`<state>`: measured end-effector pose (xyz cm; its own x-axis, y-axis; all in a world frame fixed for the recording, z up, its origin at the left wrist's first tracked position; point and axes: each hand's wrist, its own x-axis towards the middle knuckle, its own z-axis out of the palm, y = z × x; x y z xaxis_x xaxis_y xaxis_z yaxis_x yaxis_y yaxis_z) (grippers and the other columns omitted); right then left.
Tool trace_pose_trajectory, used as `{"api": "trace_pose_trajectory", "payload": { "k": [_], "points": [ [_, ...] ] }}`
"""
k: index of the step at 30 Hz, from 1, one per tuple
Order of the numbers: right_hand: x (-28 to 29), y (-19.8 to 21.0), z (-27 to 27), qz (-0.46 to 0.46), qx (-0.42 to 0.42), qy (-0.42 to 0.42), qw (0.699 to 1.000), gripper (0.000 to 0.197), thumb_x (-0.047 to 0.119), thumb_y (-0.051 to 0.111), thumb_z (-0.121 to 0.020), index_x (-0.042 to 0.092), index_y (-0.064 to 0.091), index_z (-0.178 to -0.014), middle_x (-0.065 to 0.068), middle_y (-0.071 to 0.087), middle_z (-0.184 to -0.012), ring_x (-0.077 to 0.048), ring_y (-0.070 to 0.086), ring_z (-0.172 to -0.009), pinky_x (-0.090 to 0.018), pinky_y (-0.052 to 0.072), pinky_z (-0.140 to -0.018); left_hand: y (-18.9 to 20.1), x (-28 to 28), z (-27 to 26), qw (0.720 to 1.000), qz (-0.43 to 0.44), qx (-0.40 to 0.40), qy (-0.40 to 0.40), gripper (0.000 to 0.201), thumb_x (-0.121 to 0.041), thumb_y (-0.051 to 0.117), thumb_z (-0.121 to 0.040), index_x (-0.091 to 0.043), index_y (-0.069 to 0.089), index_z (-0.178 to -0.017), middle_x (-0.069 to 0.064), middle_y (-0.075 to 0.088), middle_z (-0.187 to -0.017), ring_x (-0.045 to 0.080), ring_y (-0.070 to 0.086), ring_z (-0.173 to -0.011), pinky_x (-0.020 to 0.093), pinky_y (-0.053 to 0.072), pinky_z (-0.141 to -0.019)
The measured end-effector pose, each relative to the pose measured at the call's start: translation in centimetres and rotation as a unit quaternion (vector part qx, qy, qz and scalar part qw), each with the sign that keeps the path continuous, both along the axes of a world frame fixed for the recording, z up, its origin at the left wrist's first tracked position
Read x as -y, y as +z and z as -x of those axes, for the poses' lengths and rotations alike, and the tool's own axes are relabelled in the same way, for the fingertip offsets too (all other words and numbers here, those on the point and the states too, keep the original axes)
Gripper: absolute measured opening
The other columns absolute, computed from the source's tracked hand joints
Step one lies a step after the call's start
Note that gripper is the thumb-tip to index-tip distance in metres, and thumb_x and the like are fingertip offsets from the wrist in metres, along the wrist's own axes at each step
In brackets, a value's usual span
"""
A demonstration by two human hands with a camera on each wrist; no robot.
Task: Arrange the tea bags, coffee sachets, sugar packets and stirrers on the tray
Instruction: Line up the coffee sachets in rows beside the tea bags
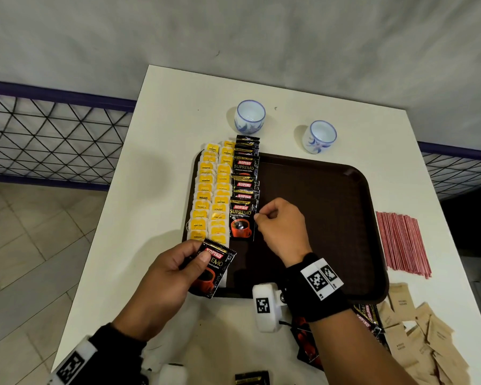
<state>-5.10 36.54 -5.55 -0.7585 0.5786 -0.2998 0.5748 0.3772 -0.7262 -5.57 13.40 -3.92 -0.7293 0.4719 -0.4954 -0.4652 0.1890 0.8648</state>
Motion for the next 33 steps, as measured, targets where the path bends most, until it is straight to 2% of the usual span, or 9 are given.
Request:
{"api": "trace_pose_trajectory", "payload": {
  "k": [4,7,10,12,14,17,21,26,33],
  "points": [
    [-0.1,0.4,-0.3,0.001,-0.005,0.007,1.0,0.011,0.02,0.069,-0.088,0.026,0.062,-0.083,0.005,0.068,-0.086,-0.013,0.069,-0.082,-0.026,0.055,-0.074,0.0,-0.4,0.0,1.0,-0.005,-0.003,0.009,0.021,-0.018,0.054,-0.102,-0.021,0.074,-0.109,0.01,0.077,-0.103,0.033,0.072,-0.1,0.025,0.058,-0.073],
    [0.3,1.5,-1.0,0.004,-0.028,0.012,1.0,0.008,0.019,0.07,-0.088,0.025,0.065,-0.085,0.008,0.068,-0.086,-0.004,0.065,-0.082,-0.014,0.047,-0.069,0.5,-1.0,-0.1,1.0,-0.011,-0.012,0.016,0.023,-0.02,0.053,-0.103,-0.024,0.074,-0.11,0.006,0.077,-0.104,0.028,0.073,-0.097,0.025,0.058,-0.073],
    [1.1,2.9,-2.5,0.146,-0.051,0.031,0.987,0.004,0.013,0.073,-0.088,0.016,0.07,-0.086,0.0,0.072,-0.078,-0.009,0.066,-0.068,-0.02,0.046,-0.057,0.9,-1.8,-0.2,0.999,-0.025,-0.014,0.036,0.024,-0.022,0.051,-0.104,-0.027,0.073,-0.112,0.002,0.077,-0.102,0.018,0.073,-0.089,0.025,0.057,-0.071],
    [1.7,3.7,-3.8,0.283,-0.047,0.044,0.957,0.001,0.008,0.071,-0.089,0.007,0.071,-0.09,-0.01,0.073,-0.079,-0.016,0.065,-0.063,-0.023,0.04,-0.048,1.0,-2.4,-0.3,0.998,-0.034,-0.019,0.048,0.024,-0.022,0.049,-0.105,-0.025,0.07,-0.114,-0.001,0.078,-0.101,0.013,0.074,-0.089,0.025,0.056,-0.073],
    [2.3,4.1,-4.9,0.348,-0.055,0.049,0.934,0.004,0.004,0.071,-0.088,0.004,0.07,-0.092,-0.013,0.072,-0.08,-0.018,0.064,-0.061,-0.023,0.038,-0.046,1.1,-2.9,-0.5,0.998,-0.035,-0.032,0.052,0.024,-0.022,0.047,-0.106,-0.024,0.069,-0.115,-0.003,0.077,-0.1,0.012,0.073,-0.088,0.027,0.056,-0.077],
    [3.1,4.0,-5.8,0.354,-0.081,0.05,0.93,0.005,-0.001,0.07,-0.087,0.004,0.069,-0.087,-0.01,0.066,-0.069,-0.015,0.062,-0.057,-0.022,0.038,-0.045,1.2,-3.5,-0.8,0.997,-0.034,-0.046,0.042,0.023,-0.023,0.046,-0.107,-0.025,0.067,-0.116,-0.002,0.076,-0.106,0.015,0.073,-0.094,0.028,0.057,-0.078],
    [3.4,3.8,-5.9,0.335,-0.083,0.047,0.937,0.015,-0.005,0.068,-0.088,0.008,0.066,-0.08,-0.006,0.064,-0.061,-0.013,0.061,-0.053,-0.022,0.038,-0.043,1.1,-3.8,-1.4,0.998,-0.035,-0.038,0.039,0.021,-0.024,0.048,-0.106,-0.026,0.068,-0.115,-0.001,0.076,-0.11,0.02,0.074,-0.1,0.04,0.058,-0.087],
    [0.7,2.6,-4.5,0.284,-0.059,-0.018,0.957,0.009,-0.007,0.065,-0.089,0.002,0.064,-0.087,-0.014,0.062,-0.062,-0.011,0.057,-0.046,-0.02,0.039,-0.041,0.5,-1.9,-1.3,0.996,0.019,-0.075,0.045,0.016,-0.023,0.058,-0.1,-0.033,0.069,-0.107,-0.01,0.073,-0.102,0.004,0.069,-0.089,0.023,0.053,-0.073],
    [-0.7,0.9,-2.3,0.239,-0.009,-0.027,0.971,0.009,-0.005,0.067,-0.089,0.004,0.064,-0.09,-0.006,0.065,-0.065,-0.012,0.062,-0.05,-0.02,0.042,-0.042,0.5,1.8,-2.6,0.976,0.086,-0.161,-0.119,0.02,-0.017,0.07,-0.093,-0.037,0.072,-0.092,-0.015,0.072,-0.095,0.008,0.066,-0.09,0.015,0.052,-0.072]
  ]
}}
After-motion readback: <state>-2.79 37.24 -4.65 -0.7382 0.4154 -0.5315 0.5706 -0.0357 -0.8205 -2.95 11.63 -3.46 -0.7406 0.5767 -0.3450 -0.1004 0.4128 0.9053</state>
